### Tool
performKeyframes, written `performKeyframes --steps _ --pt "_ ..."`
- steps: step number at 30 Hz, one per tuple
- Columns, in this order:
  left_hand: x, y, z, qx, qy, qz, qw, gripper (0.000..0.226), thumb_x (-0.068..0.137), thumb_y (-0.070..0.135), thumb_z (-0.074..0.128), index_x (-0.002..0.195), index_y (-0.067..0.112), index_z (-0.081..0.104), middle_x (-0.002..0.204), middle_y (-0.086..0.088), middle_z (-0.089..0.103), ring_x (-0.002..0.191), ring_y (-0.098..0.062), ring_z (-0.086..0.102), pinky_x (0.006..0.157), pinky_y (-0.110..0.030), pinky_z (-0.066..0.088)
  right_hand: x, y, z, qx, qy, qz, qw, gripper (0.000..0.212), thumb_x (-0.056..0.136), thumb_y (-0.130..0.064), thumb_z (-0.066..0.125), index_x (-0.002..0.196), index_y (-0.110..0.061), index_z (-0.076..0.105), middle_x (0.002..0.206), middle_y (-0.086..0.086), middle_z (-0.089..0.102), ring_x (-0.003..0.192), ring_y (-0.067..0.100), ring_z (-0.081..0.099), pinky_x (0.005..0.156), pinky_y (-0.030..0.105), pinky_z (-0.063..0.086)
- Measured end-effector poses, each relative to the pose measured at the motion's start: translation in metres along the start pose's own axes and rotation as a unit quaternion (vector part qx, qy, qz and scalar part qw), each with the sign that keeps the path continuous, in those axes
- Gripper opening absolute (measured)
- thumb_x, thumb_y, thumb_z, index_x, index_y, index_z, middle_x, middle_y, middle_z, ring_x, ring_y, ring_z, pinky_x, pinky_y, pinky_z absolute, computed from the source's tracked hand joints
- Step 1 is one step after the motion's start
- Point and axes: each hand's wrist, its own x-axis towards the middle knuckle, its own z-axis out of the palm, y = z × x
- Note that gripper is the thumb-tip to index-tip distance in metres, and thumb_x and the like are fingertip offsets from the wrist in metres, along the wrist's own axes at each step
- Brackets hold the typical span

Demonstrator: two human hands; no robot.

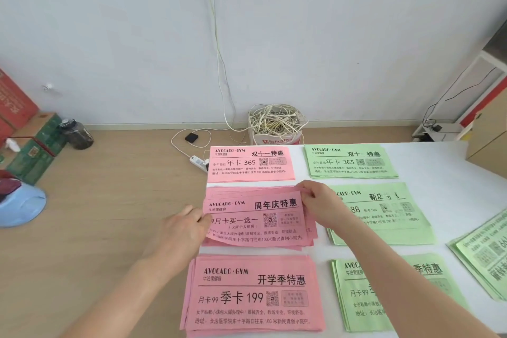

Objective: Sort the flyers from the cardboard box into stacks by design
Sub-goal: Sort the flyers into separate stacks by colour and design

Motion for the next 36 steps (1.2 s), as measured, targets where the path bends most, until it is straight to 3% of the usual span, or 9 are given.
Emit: performKeyframes --steps 2,6,8,10,12,19,23,30,36 --pt "-0.001 0.002 -0.002 -0.004 -0.008 -0.007 1.000 0.056 0.027 0.002 0.084 0.080 0.016 0.073 0.067 0.005 0.056 0.065 -0.017 0.056 0.033 -0.023 0.035 0.000 -0.001 0.005 -0.050 0.032 -0.007 0.998 0.028 0.096 -0.018 0.038 0.118 -0.023 0.055 0.101 0.003 0.065 0.086 0.020 0.058 0.068 0.030 0.044" --pt "0.002 0.004 -0.012 -0.094 0.019 -0.045 0.994 0.053 0.043 0.002 0.078 0.091 0.022 0.069 0.089 0.008 0.061 0.086 -0.010 0.046 0.044 -0.023 0.043 -0.007 0.001 0.008 -0.134 0.084 -0.015 0.987 0.043 0.098 -0.027 0.041 0.140 -0.017 0.035 0.121 0.014 0.052 0.110 0.031 0.051 0.089 0.036 0.040" --pt "0.009 0.011 -0.019 -0.146 0.000 -0.025 0.989 0.049 0.067 0.021 0.076 0.113 0.028 0.064 0.119 0.006 0.060 0.110 -0.009 0.039 0.070 -0.033 0.053 -0.013 0.003 0.010 -0.167 0.069 -0.010 0.983 0.046 0.098 -0.026 0.041 0.142 -0.016 0.029 0.121 0.015 0.053 0.111 0.032 0.051 0.087 0.035 0.038" --pt "0.017 0.020 -0.021 -0.160 -0.071 0.004 0.985 0.058 0.081 0.051 0.062 0.135 0.036 0.046 0.148 0.003 0.035 0.134 -0.012 0.023 0.106 -0.039 0.035 -0.015 0.004 0.013 -0.175 0.047 -0.005 0.983 0.048 0.096 -0.022 0.042 0.141 -0.016 0.027 0.120 0.015 0.054 0.110 0.031 0.051 0.086 0.036 0.039" --pt "0.023 0.027 -0.021 -0.142 -0.129 0.012 0.981 0.068 0.082 0.062 0.054 0.142 0.038 0.032 0.156 0.003 0.018 0.142 -0.016 0.014 0.116 -0.034 0.017 -0.015 0.005 0.016 -0.165 0.038 -0.006 0.985 0.050 0.093 -0.019 0.043 0.141 -0.017 0.027 0.121 0.015 0.053 0.110 0.030 0.051 0.087 0.037 0.041" --pt "0.028 0.037 -0.017 -0.109 -0.100 0.015 0.989 0.071 0.081 0.069 0.040 0.141 0.033 0.035 0.154 -0.002 0.026 0.140 -0.023 0.024 0.114 -0.042 0.025 -0.023 0.004 0.019 -0.212 0.034 -0.046 0.976 0.046 0.092 -0.020 0.046 0.137 -0.018 0.034 0.124 0.010 0.050 0.111 0.029 0.048 0.094 0.035 0.037" --pt "0.031 0.044 -0.019 -0.102 -0.059 0.032 0.993 0.057 0.081 0.063 0.032 0.122 0.033 0.057 0.130 -0.002 0.056 0.119 -0.023 0.051 0.092 -0.041 0.050 -0.037 0.011 0.005 -0.206 0.087 -0.065 0.973 0.048 0.093 -0.023 0.049 0.140 -0.022 0.037 0.133 0.003 0.047 0.120 0.025 0.042 0.100 0.032 0.032" --pt "0.051 0.078 -0.041 -0.169 0.043 0.028 0.984 0.020 0.086 0.034 0.053 0.099 0.021 0.062 0.097 0.007 0.058 0.092 -0.017 0.056 0.061 -0.034 0.053 -0.092 0.059 -0.076 -0.196 0.168 -0.056 0.965 0.052 0.089 -0.038 0.059 0.138 -0.035 0.040 0.140 -0.012 0.043 0.131 0.015 0.030 0.103 0.027 0.028" --pt "0.069 0.172 -0.080 -0.250 0.059 0.135 0.957 0.024 0.097 0.025 0.044 0.111 0.024 0.064 0.107 0.012 0.060 0.101 -0.008 0.052 0.082 -0.028 0.048 -0.130 0.123 -0.147 -0.271 0.089 0.098 0.953 0.095 0.074 -0.067 0.062 0.144 -0.051 0.001 0.158 -0.009 0.004 0.147 0.021 -0.002 0.111 0.054 0.027"
